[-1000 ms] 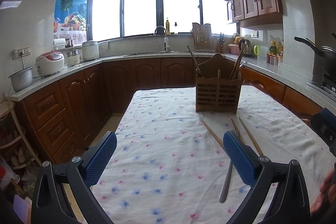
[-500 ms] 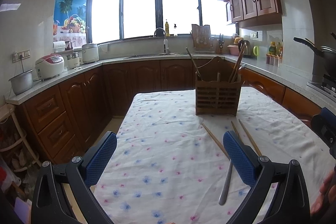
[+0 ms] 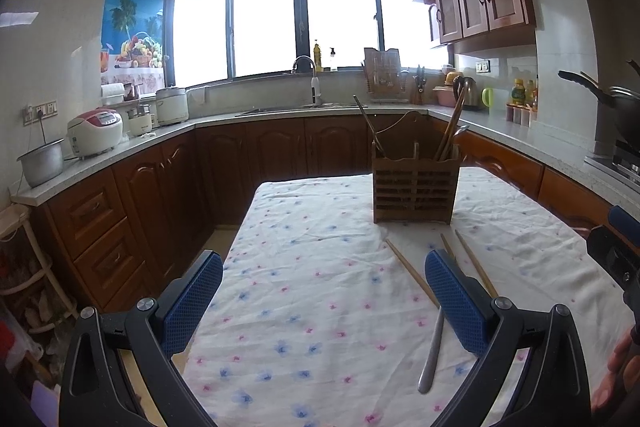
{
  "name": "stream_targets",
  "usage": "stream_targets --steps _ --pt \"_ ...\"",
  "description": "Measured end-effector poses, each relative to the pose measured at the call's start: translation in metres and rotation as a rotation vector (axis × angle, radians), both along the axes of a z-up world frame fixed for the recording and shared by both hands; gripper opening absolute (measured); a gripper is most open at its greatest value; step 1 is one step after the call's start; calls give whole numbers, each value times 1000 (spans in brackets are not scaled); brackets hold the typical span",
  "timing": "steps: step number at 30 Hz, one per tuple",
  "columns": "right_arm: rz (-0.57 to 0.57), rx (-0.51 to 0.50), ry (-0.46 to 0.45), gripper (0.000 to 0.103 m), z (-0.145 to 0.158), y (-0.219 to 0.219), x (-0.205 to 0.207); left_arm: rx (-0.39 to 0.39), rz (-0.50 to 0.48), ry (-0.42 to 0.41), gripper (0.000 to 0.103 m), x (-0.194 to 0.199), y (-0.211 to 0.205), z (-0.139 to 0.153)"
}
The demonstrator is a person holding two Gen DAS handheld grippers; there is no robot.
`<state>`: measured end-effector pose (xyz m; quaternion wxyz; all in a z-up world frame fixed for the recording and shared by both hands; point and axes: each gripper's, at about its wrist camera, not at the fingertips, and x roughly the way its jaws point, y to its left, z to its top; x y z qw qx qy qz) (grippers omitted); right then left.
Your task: Organize utensils
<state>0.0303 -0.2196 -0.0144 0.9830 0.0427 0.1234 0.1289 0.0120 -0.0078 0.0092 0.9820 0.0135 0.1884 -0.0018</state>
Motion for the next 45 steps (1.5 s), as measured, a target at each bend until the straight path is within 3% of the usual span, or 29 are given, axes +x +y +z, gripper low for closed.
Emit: stream_targets --steps 45 --pt "10 5 -6 103 7 0 1 10 -16 6 102 3 -5 3"
